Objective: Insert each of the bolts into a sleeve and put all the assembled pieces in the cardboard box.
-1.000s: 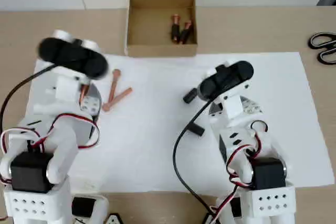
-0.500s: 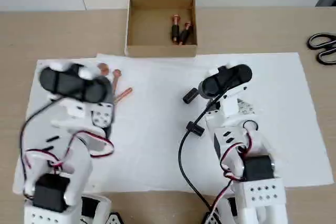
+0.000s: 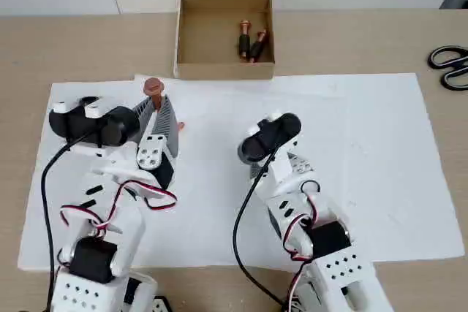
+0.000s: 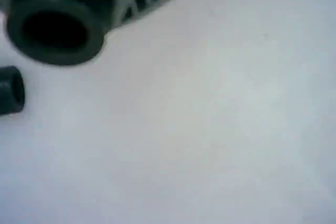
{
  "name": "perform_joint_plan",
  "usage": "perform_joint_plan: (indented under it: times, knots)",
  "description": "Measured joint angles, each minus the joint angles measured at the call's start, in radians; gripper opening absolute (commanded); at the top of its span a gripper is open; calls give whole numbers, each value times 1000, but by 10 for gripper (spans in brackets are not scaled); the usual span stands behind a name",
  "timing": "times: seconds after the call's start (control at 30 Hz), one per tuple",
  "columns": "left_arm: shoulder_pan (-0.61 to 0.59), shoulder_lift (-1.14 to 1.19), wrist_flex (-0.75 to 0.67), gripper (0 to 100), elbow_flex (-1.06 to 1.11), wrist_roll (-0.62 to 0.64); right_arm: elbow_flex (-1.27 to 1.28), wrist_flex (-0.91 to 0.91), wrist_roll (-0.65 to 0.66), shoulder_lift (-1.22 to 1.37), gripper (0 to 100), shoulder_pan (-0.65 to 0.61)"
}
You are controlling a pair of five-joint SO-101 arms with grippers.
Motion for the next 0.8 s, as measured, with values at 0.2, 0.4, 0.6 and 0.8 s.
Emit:
perform_joint_plan:
  times: [0.2,0.4,0.6,0.8]
  knots:
    - [107,-5,-118,6,66,3,97,-97,-86,0,6,-91]
    - [137,-5,-170,6,100,3,110,-126,-158,0,6,-100]
    - [137,-2,-170,5,100,3,110,-126,-161,0,6,-100]
    - [133,109,-167,5,35,3,110,-126,-161,-61,5,-100]
